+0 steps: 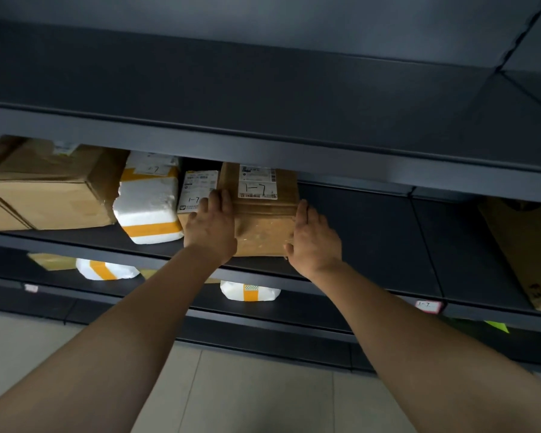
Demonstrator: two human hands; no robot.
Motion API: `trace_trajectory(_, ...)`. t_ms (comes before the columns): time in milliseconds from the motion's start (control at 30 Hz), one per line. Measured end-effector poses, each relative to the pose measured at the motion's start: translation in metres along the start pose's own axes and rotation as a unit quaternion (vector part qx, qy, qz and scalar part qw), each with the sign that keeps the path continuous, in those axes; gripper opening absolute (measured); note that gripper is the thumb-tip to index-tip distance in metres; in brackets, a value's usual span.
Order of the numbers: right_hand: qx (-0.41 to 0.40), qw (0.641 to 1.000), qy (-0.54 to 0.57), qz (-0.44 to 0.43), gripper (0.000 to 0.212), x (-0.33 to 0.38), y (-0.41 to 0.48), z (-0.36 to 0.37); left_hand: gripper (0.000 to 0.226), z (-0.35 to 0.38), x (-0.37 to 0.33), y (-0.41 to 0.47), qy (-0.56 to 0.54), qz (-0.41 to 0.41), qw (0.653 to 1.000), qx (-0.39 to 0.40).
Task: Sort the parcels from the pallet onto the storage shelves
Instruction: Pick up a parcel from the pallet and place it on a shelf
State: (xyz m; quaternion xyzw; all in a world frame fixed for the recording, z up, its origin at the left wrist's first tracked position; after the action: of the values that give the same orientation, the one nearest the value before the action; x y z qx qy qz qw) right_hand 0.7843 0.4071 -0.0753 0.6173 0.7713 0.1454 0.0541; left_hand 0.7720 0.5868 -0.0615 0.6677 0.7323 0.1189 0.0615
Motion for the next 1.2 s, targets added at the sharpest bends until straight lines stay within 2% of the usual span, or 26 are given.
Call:
trace_trajectory(67, -0.001, 1.000, -0.010, 0.006, 0.089, -0.004, -0.010, -0.005, 0.098, -0.005, -0.002, -0.006, 0.033, 0.019, 0.999, -0.014)
trace_trajectory(233, 0.028, 0.997, -0.070, 0.013, 0.072, -0.012, -0.048, -0.024, 0.090, -0.014, -0.004, -0.033, 0.071, 0.079, 0.994, -0.033)
trace_trajectory(400, 0.049, 0.990, -0.112, 0.072, 0.068, -0.016, -0.113, -0.055, 0.065, -0.028, -0.011, -0.076, 0.023, 0.152, 0.988, -0.021)
trace_trajectory(500, 0.067, 0.979, -0.131, 0.140, 0.071, -0.016, -0.171, -0.083, 0.060, -0.043, -0.022, -0.116, 0.010, 0.232, 0.972, -0.030)
trace_trajectory(600, 0.058, 0.974, -0.128, 0.176, 0.067, -0.017, -0.222, -0.101, 0.064, -0.053, -0.040, -0.150, -0.005, 0.280, 0.960, -0.026)
trace_trajectory(867, 0.073, 0.933, -0.148, 0.319, 0.050, -0.035, -0.395, -0.167, 0.050, -0.099, -0.124, -0.266, -0.078, 0.451, 0.887, -0.059)
trace_trajectory(1200, 0.076, 0.861, -0.188, 0.466, 0.043, -0.062, -0.608, -0.236, 0.053, -0.153, -0.238, -0.434, -0.130, 0.583, 0.798, -0.074)
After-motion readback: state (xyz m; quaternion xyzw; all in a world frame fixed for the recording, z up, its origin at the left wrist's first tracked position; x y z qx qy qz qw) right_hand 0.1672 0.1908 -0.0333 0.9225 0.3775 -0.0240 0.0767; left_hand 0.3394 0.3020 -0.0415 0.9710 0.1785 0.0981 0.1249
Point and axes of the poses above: each hand's wrist, its own y-axis towards the middle knuckle, its own z-axis out of the palm, x = y × z, the point moved 1 cm from there along y, towards the middle knuckle, and after that the axes turned 15 degrees about -x, right-handed, at the moved point
